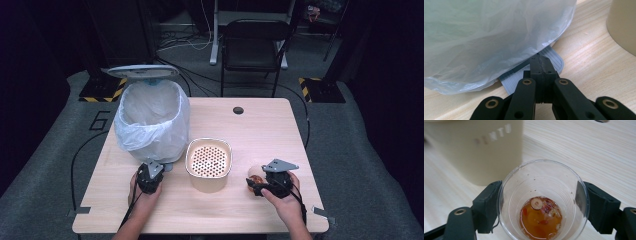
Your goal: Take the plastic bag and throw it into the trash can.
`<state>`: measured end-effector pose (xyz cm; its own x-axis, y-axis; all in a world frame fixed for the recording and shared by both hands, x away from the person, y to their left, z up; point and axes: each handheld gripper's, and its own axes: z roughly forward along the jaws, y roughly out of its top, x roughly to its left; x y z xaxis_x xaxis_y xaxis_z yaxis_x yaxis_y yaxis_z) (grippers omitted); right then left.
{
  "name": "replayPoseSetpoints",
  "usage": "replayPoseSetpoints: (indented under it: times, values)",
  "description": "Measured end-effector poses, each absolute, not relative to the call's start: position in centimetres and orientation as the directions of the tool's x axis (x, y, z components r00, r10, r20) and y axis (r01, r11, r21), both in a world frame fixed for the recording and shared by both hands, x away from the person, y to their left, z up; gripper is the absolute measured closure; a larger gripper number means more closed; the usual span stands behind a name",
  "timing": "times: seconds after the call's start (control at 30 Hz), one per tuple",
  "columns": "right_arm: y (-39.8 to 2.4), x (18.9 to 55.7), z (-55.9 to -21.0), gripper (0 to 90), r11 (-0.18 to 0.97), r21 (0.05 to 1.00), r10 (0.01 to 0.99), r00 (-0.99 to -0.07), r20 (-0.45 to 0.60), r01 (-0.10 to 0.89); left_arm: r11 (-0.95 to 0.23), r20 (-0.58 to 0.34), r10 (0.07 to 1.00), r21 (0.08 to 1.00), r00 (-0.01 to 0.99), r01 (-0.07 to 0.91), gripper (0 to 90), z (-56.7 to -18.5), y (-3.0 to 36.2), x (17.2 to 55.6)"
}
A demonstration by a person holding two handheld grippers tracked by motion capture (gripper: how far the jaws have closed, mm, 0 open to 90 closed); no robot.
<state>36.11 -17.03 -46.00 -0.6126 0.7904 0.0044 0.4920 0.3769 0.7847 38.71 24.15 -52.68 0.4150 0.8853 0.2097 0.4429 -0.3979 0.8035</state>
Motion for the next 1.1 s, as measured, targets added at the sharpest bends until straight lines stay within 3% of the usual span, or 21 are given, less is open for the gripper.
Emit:
replayPoseSetpoints:
  times: [0.3, 0.47, 1.1]
  values:
    - [-18.6, 37.0, -46.7, 21.3, 0.309, 0.802, 0.835, -0.550, 0.028, 0.511, -0.397, 0.209, 0.886, 0.804, 0.415, 0.443, 90.0, -52.7, 24.2, 38.7]
    - [-19.0, 37.3, -47.2, 14.3, 0.271, 0.787, 0.837, -0.540, 0.091, 0.554, -0.398, 0.210, 0.885, 0.804, 0.415, 0.442, 90.0, -52.7, 24.2, 38.7]
    - [-18.3, 36.2, -44.0, 14.3, 0.284, 0.831, 0.838, -0.546, 0.028, 0.478, -0.389, 0.204, 0.889, 0.809, 0.409, 0.440, 90.0, -52.7, 24.1, 38.7]
